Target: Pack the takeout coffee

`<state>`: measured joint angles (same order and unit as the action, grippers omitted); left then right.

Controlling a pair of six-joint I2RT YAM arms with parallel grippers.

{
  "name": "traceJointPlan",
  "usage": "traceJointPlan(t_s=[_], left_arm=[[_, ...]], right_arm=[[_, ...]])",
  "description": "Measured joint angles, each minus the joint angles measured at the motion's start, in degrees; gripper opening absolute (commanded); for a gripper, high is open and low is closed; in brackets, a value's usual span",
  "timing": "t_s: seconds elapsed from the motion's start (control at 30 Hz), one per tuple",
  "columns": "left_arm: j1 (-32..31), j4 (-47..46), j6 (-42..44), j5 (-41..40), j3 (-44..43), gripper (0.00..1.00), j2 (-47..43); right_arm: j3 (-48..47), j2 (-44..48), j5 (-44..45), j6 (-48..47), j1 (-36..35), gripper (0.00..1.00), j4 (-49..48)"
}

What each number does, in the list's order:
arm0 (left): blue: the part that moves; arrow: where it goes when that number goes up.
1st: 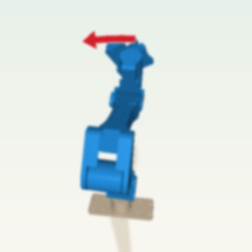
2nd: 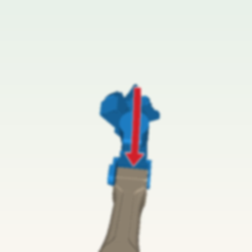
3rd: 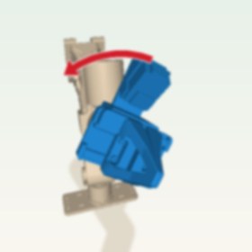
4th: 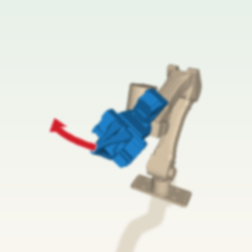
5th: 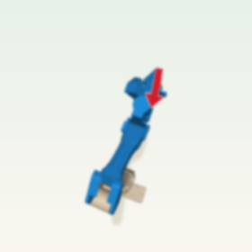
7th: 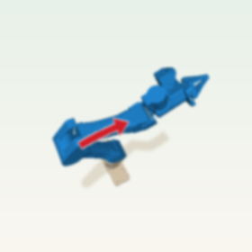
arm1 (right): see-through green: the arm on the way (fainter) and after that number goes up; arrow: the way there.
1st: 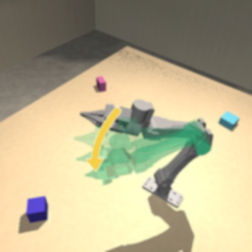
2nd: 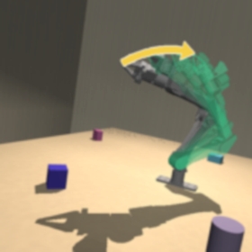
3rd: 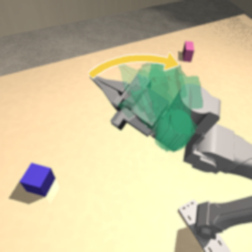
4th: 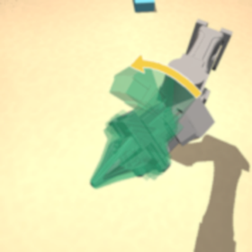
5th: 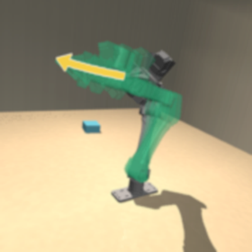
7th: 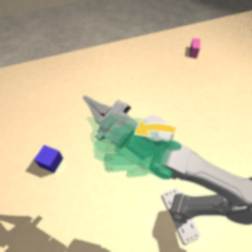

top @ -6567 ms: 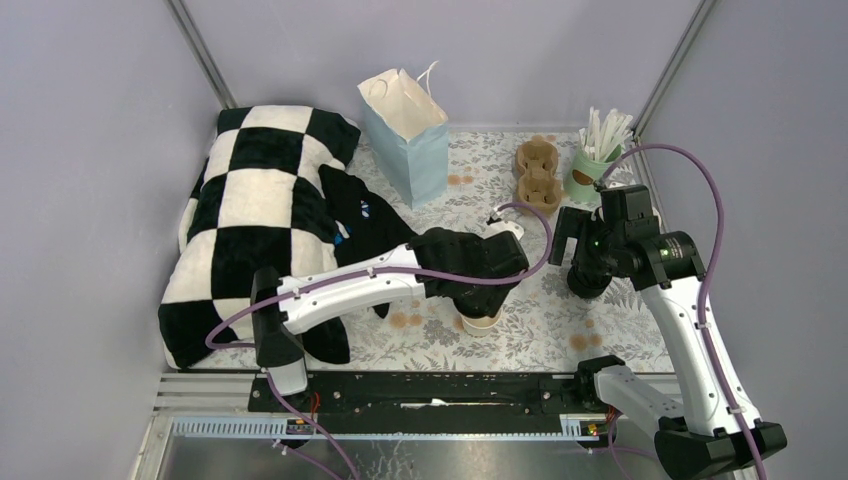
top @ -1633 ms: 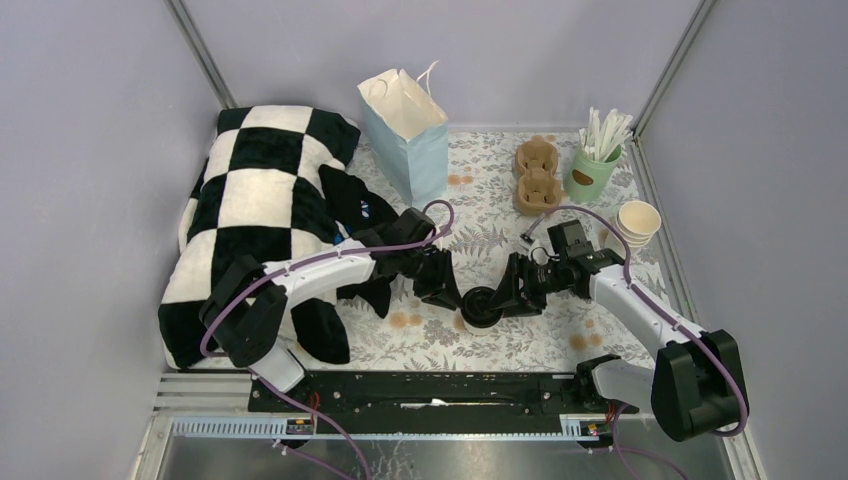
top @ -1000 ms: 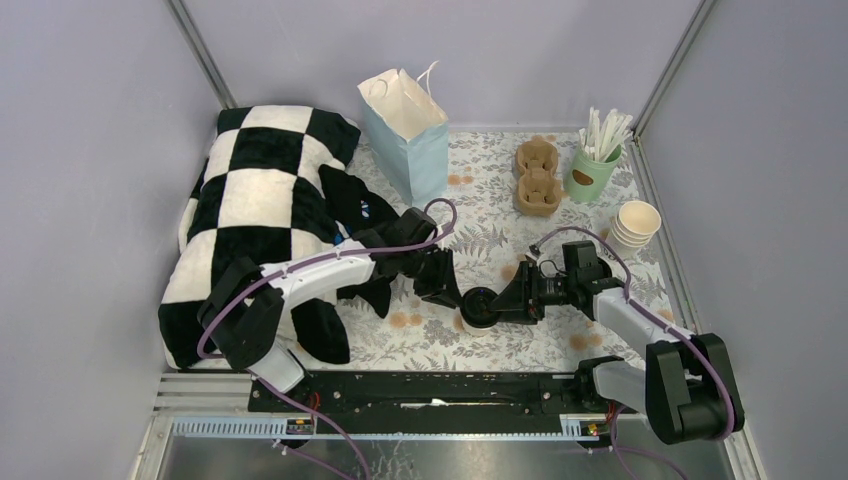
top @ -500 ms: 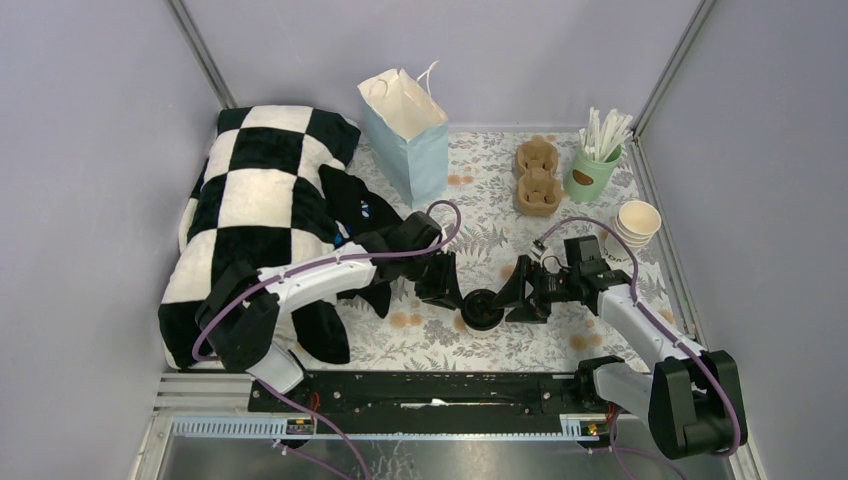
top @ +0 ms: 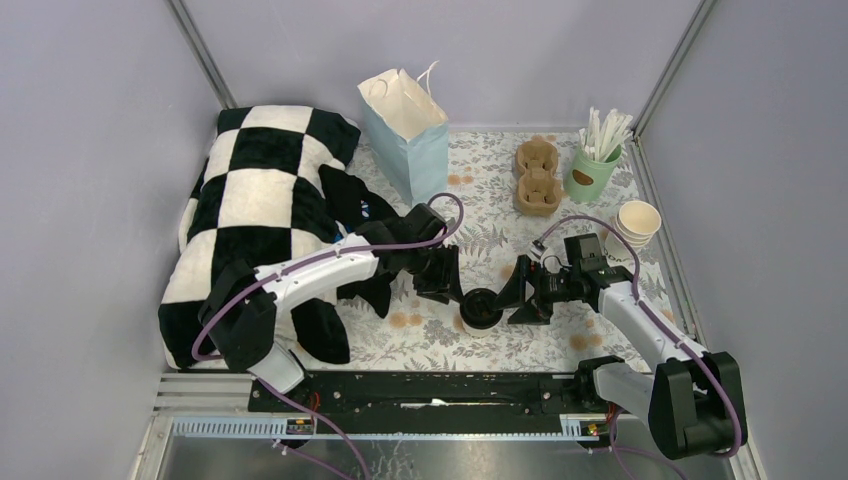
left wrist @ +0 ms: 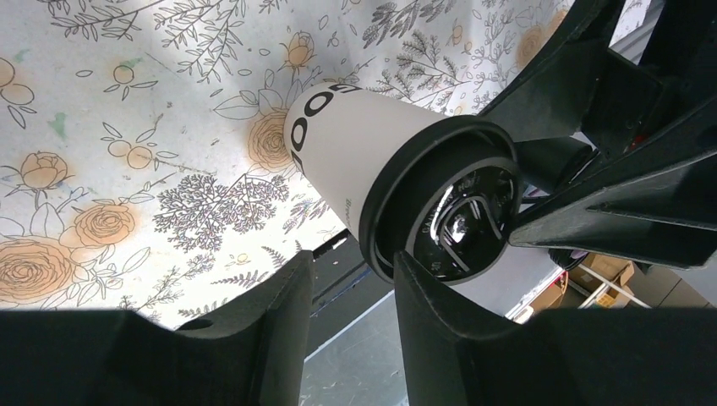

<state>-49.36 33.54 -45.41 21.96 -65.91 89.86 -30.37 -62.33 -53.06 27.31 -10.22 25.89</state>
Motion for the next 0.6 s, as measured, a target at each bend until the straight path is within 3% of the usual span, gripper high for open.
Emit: traceJointPlan(t_s=[0.1, 0.23, 0.37, 0.6], left_arm=[[0.0, 1.0, 0.3, -0.2, -1.3, 0.47, 0.0], [0.0, 2.5, 0.4, -0.6, -1.5, 0.59, -0.5], [0.1, 2.4, 0.4, 0.6, -1.5, 0.64, -2.1], [0.3, -0.6, 0.1, 2.9, -1.5, 0.6, -2.3]], right_arm=[[-0.4, 0.0, -0.2, -0.1, 0.0, 0.93, 0.3], [-0.4, 0.0, -0.4, -0.3, -0.3, 0.95, 0.6], [-0.4, 0.0, -0.7, -0.3, -1.3, 0.95, 0.4], [-0.3, -2.1, -0.8, 0.8, -4.9, 0.91, -2.2]])
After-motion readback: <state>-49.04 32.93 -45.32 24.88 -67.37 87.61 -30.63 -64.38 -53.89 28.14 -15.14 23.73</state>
